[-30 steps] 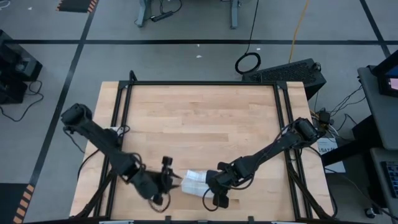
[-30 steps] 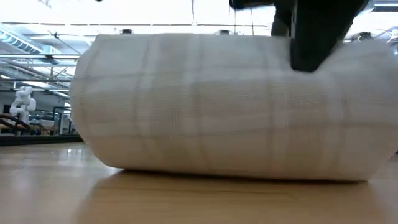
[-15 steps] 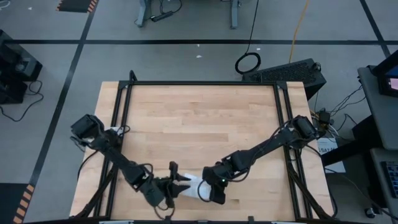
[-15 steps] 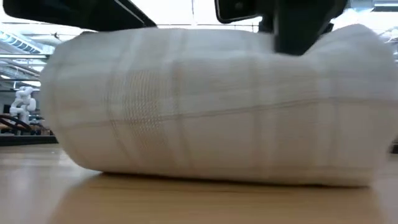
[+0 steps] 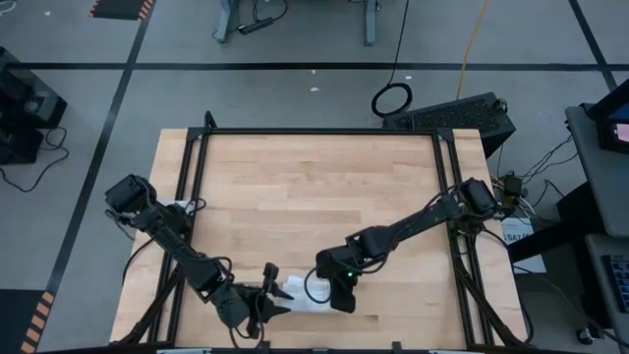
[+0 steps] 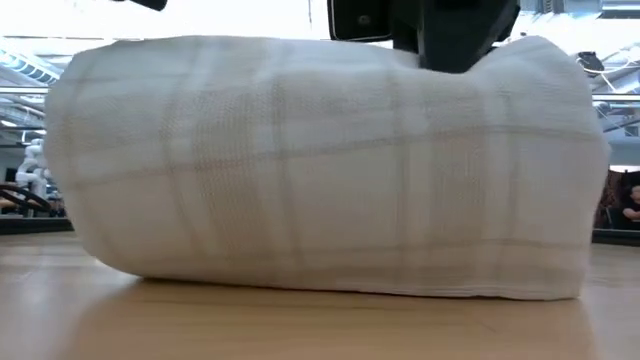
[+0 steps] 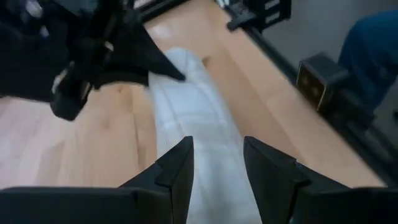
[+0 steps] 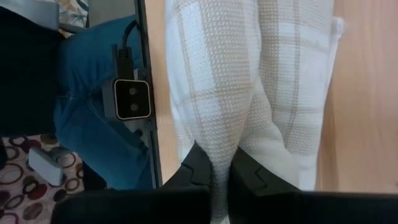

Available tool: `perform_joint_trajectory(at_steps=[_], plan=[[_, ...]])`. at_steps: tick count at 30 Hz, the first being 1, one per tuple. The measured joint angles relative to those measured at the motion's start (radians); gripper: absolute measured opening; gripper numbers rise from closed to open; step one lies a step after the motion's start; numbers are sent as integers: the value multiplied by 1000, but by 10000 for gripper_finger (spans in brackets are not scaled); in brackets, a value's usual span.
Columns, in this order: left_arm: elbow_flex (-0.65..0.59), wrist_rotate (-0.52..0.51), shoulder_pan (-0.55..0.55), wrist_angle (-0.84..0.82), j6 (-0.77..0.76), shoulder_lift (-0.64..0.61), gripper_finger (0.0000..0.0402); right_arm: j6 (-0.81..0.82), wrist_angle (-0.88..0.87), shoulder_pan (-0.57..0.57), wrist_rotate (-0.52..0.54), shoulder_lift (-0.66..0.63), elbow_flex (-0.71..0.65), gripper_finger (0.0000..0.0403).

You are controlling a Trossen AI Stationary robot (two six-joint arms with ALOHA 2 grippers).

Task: Roll towel
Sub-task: Roll the white kitchen towel

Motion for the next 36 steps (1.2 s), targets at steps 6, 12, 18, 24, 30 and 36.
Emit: perform_joint_trajectory(at_steps=[6,12,18,24,30,36], plan=[[0,-42,31,-22,-10,35,146,33,143,-22,-34,8,-58,4],[0,31,82,-15,-69,84,146,85,228,-18,-2,8,-101,4],[1,46,113,2,-82,153,146,127,332,-10,-17,9,-161,4],[3,82,158,8,-82,179,132,123,400,-11,-51,9,-217,15],[3,261,242,10,-112,179,86,76,397,-10,-46,8,-219,66],[3,394,321,9,-135,179,46,15,314,-7,44,-21,-197,124]])
